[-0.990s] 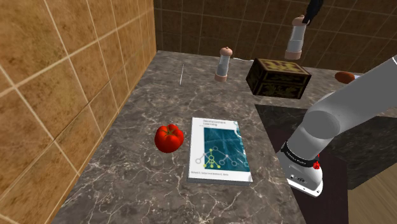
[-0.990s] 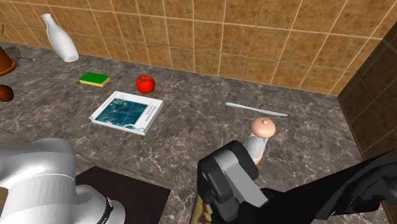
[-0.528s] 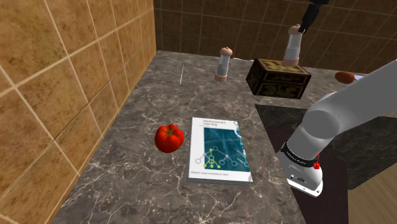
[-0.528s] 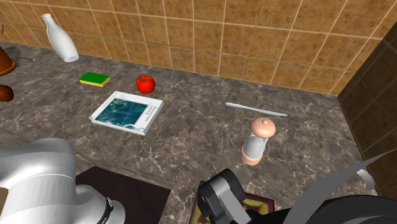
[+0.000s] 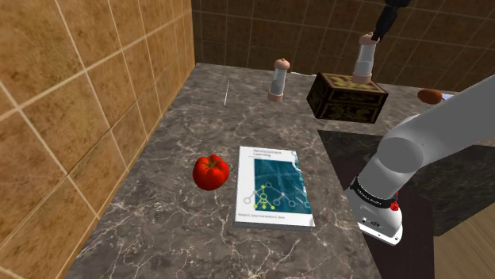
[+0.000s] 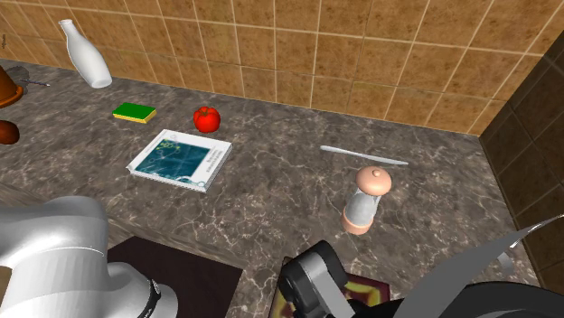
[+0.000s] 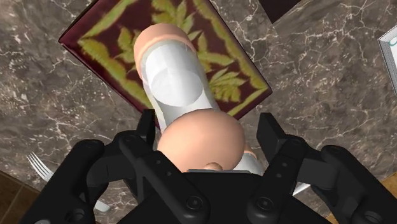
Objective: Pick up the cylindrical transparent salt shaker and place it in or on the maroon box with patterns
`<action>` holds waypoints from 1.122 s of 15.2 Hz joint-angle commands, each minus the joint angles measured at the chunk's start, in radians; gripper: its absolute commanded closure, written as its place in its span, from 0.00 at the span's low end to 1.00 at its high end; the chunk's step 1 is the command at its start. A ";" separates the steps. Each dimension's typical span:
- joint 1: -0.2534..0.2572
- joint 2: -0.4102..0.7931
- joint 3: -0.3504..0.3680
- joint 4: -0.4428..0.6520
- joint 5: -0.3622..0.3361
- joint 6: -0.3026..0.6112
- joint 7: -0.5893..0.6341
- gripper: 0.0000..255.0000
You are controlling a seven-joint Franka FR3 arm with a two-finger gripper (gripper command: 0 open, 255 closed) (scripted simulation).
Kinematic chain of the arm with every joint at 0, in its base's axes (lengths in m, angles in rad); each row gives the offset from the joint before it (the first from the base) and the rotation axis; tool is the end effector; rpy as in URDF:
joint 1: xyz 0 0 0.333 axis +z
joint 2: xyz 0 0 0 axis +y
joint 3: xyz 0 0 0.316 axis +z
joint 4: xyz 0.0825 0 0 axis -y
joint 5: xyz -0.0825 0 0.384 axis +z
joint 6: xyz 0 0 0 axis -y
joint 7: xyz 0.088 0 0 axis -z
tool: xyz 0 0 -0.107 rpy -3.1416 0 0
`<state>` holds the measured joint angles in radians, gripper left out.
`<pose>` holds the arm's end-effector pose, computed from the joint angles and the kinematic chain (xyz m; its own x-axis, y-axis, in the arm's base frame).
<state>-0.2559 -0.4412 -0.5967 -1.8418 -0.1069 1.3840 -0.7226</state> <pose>0.2199 -0.3627 0.6521 0.9956 -0.0909 0.0247 -0.0859 -0.9836 -0.1589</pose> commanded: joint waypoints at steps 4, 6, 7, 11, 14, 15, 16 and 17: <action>0.000 0.000 0.000 0.000 0.000 0.000 0.000 0.00; 0.005 0.019 -0.006 0.050 0.007 -0.033 -0.007 0.00; 0.009 0.039 -0.013 0.102 0.014 -0.066 -0.016 0.00; 0.018 0.082 -0.030 0.201 0.030 -0.128 -0.033 0.00; 0.018 0.082 -0.030 0.201 0.030 -0.128 -0.033 0.00; 0.018 0.082 -0.030 0.201 0.030 -0.128 -0.033 0.00; 0.018 0.082 -0.030 0.201 0.030 -0.128 -0.033 0.00; 0.018 0.082 -0.030 0.201 0.030 -0.128 -0.033 0.00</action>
